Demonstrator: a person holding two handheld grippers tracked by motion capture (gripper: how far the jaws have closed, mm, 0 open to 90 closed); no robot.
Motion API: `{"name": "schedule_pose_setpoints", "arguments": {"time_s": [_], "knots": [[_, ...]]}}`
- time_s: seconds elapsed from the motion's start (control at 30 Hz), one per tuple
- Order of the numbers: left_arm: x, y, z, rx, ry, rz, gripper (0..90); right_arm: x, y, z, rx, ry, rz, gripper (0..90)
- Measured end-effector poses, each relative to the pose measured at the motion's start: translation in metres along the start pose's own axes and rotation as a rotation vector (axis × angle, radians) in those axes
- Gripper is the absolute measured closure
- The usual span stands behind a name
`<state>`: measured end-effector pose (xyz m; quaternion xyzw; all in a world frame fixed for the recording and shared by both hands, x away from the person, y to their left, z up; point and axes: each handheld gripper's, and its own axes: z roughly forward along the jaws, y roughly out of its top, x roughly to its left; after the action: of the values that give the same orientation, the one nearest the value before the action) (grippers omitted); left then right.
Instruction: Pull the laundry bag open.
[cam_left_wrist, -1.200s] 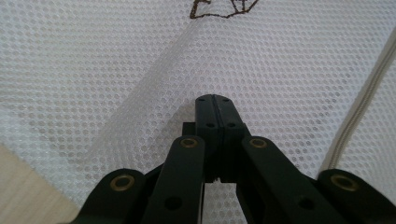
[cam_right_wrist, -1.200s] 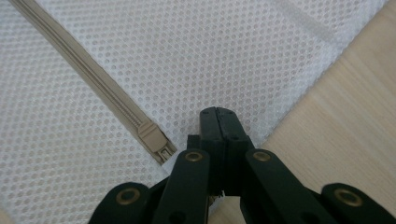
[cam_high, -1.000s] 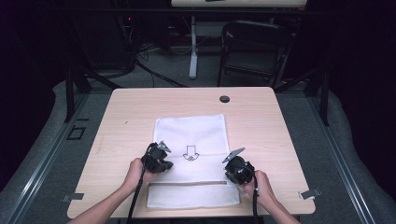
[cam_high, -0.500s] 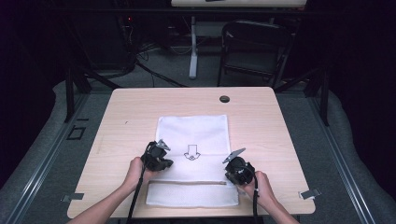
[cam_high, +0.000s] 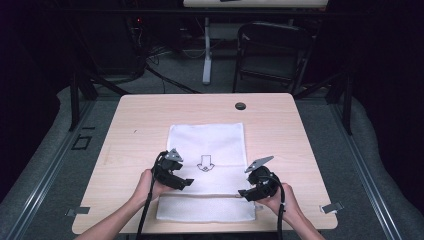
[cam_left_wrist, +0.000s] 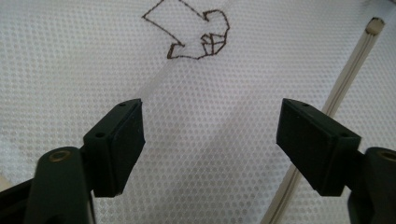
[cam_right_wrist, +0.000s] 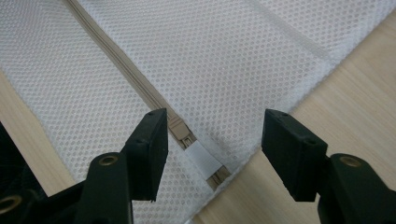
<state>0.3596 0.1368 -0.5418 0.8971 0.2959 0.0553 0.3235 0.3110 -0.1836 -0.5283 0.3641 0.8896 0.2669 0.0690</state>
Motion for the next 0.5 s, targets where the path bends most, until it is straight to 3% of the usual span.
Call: {"name": "schedule_pose_setpoints", "arguments": {"time_s": [0.13,0.3,0.5], "knots": [[-0.004,0.001,0.001,-0.017,-0.002,0.011,12.0,-0.004,-0.002,-0.002,0.007,-0.003,0.01,61.3],[-0.013,0.004,0.001,-0.033,-0.013,0.048,15.9,-0.006,-0.006,-0.003,0.024,0.005,0.017,78.0],[-0.026,0.009,0.003,-0.053,-0.033,0.09,17.9,-0.003,-0.011,0.005,0.076,0.026,0.028,86.4]]}}
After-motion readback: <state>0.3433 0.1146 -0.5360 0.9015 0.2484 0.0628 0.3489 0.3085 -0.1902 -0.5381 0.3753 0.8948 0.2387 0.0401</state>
